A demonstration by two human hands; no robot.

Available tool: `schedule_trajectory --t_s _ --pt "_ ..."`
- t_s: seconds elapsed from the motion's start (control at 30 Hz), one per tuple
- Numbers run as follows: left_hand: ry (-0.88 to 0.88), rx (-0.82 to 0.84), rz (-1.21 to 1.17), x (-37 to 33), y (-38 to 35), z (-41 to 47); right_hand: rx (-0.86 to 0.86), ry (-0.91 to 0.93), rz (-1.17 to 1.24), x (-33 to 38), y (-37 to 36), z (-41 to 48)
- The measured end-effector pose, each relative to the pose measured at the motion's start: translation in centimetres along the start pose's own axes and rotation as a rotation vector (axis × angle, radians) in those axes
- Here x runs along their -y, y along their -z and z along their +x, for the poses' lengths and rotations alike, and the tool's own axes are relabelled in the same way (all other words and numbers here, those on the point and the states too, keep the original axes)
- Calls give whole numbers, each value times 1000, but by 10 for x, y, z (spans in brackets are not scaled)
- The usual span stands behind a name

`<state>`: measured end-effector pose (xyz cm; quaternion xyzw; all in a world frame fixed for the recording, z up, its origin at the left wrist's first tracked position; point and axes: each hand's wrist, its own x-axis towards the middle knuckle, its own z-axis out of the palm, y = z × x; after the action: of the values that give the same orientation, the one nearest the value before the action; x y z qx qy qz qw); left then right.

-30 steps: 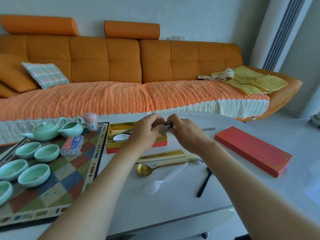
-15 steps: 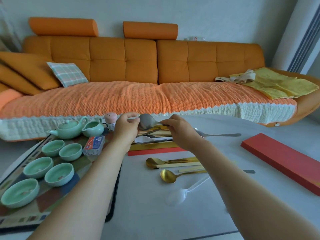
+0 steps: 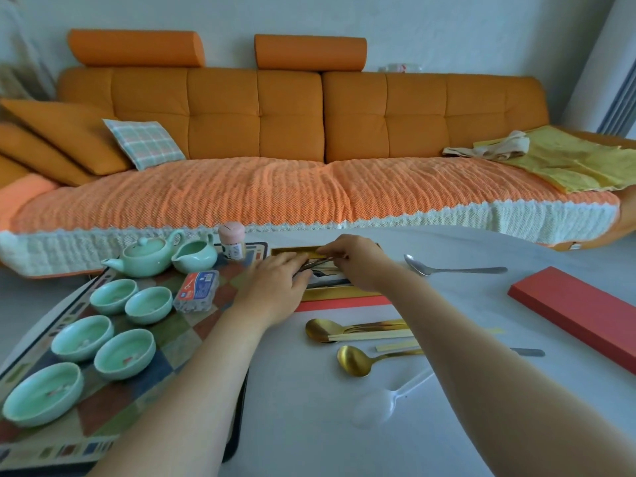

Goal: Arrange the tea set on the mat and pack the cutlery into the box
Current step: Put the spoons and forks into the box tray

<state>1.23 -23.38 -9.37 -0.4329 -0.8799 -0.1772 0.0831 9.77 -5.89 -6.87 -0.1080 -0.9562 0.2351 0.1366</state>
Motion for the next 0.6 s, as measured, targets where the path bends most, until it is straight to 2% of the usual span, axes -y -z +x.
schedule_trajectory --t_s 0.17,0.27,0.33,0.4,0.47,0.6 --pt "46 44 120 -5 0 -1 -63 -44 -19 0 0 -8" --pt "20 60 108 -9 4 -3 24 -66 -57 2 4 -17" --pt "46 119 112 -12 6 -4 113 -59 -107 4 6 -22" --pt "87 156 133 -15 7 -2 133 -38 -117 5 8 -28" --pt "104 142 137 -20 7 1 75 -46 -67 3 15 -36" --pt "23 21 87 -45 7 7 -185 -39 -6 -15 33 -46"
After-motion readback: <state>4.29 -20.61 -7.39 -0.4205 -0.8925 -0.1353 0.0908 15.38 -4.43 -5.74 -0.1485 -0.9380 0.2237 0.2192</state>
